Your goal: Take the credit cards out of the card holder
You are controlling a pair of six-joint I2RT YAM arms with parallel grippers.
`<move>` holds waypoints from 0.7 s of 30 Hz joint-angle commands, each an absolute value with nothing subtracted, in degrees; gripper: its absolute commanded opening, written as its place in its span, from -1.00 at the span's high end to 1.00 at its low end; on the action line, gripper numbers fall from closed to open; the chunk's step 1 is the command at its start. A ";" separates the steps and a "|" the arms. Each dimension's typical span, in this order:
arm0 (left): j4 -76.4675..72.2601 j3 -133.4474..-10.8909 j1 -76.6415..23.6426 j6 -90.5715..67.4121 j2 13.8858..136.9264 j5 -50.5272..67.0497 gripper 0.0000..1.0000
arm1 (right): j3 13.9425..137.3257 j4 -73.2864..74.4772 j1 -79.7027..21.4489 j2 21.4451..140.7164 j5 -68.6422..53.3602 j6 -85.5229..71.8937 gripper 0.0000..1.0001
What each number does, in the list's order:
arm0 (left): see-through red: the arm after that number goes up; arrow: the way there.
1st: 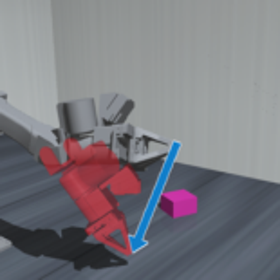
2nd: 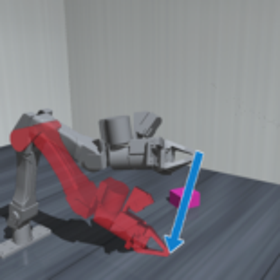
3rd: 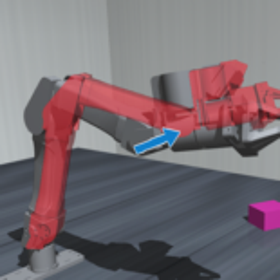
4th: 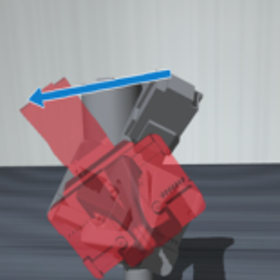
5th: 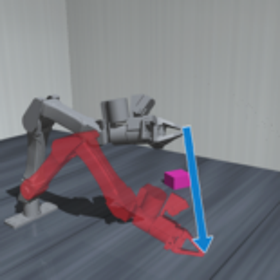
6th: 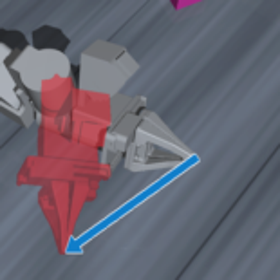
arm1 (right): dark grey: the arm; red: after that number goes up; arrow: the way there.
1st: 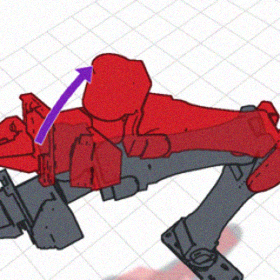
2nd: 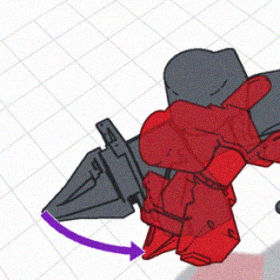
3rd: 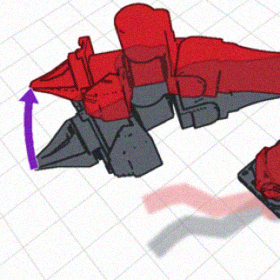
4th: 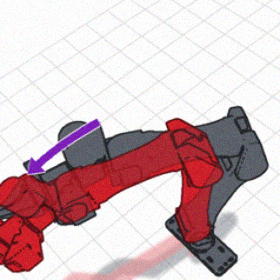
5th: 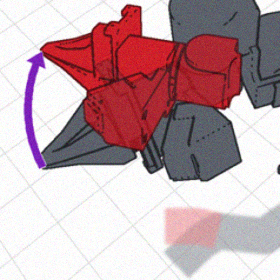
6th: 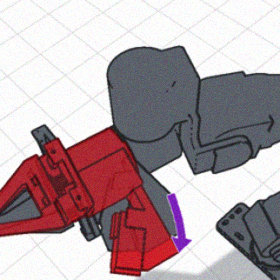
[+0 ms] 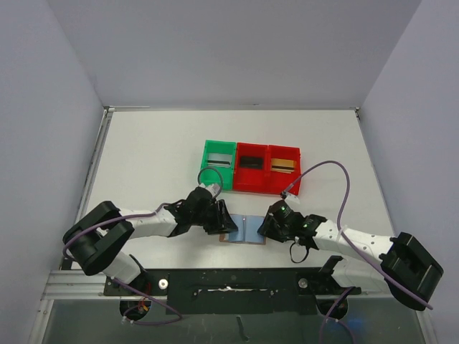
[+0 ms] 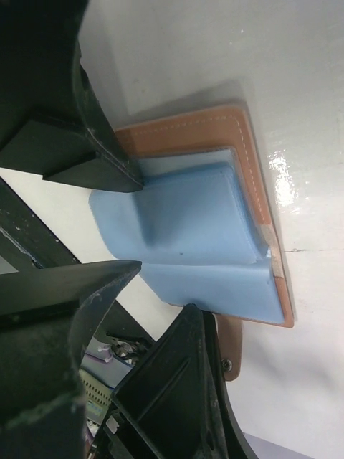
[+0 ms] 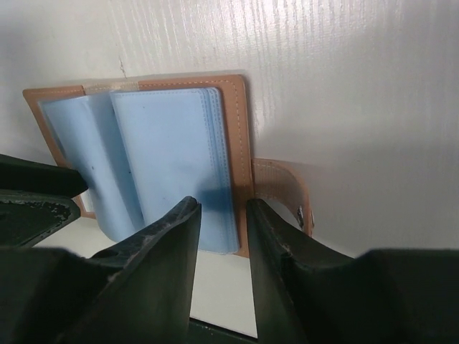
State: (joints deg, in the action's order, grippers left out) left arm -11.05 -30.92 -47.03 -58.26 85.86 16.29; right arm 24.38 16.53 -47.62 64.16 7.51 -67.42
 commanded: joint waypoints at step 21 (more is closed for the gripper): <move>-11.64 -32.85 -48.57 -57.92 85.95 12.18 0.27 | 28.73 16.88 -46.68 64.12 7.50 -66.70 0.08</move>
